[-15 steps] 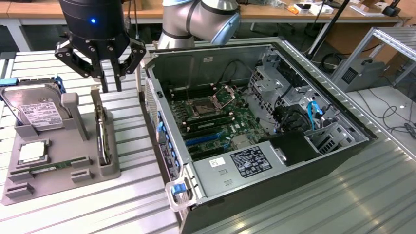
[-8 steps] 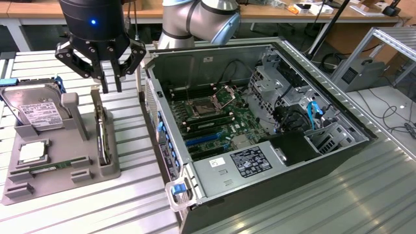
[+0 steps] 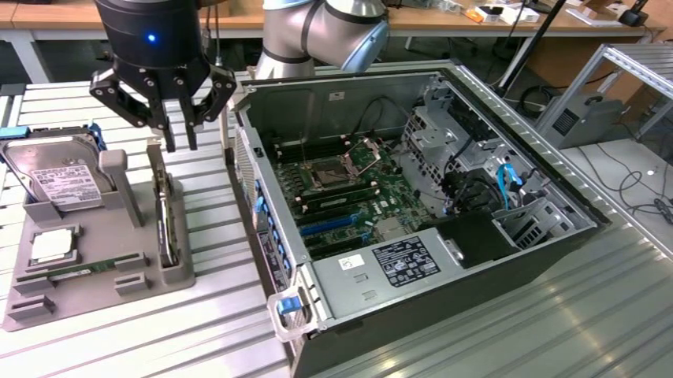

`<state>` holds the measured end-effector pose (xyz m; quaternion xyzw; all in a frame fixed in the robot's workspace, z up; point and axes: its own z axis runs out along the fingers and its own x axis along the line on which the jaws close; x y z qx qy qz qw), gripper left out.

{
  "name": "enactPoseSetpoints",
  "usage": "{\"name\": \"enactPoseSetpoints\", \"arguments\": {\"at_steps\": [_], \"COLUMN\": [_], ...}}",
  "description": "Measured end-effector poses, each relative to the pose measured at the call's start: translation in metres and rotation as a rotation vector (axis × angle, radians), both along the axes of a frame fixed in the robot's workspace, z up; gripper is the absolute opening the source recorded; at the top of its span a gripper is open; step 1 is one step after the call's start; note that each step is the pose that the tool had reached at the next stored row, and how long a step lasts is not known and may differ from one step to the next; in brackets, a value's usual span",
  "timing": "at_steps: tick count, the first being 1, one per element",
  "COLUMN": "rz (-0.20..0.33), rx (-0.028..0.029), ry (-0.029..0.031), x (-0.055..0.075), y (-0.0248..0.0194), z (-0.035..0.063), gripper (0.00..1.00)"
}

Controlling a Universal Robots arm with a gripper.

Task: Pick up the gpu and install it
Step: 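Pick up the gpu and move the gpu toward the slot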

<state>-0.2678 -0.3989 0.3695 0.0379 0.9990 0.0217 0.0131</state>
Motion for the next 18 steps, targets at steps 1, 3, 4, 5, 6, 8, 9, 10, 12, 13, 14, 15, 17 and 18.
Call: {"name": "enactPoseSetpoints", "arguments": {"at_steps": [1,3,4,5,6,8,9,10,12,13,14,15,17,18], "rz": [0.000,0.000,0.000,0.000,0.000,0.000,0.000,0.000,0.000,0.000,0.000,0.000,0.000,0.000], "rx": [0.0000,0.0000,0.0000,0.0000,0.0000,0.0000,0.0000,0.0000,0.0000,0.0000,0.0000,0.0000,0.0000,0.0000], "ry": [0.0000,0.0000,0.0000,-0.0001,0.0000,0.0000,0.0000,-0.0001,0.0000,0.0000,0.0000,0.0000,0.0000,0.0000], "x": [0.0000,0.0000,0.0000,0.0000,0.0000,-0.0004,-0.0007,-0.0011,-0.0014,-0.0014,-0.0014,-0.0014,-0.0015,-0.0015], "y": [0.0000,0.0000,0.0000,0.0000,0.0000,0.0000,0.0000,0.0000,0.0000,0.0000,0.0000,0.0000,0.0000,0.0000], "z": [-0.0002,-0.0005,-0.0008,-0.0011,-0.0013,-0.0018,-0.0021,-0.0026,-0.0034,-0.0038,-0.0041,-0.0043,-0.0052,-0.0057], "gripper": [0.30,0.30,0.30,0.30,0.30,0.30,0.30,0.30,0.30,0.30,0.30,0.30,0.30,0.30]}}
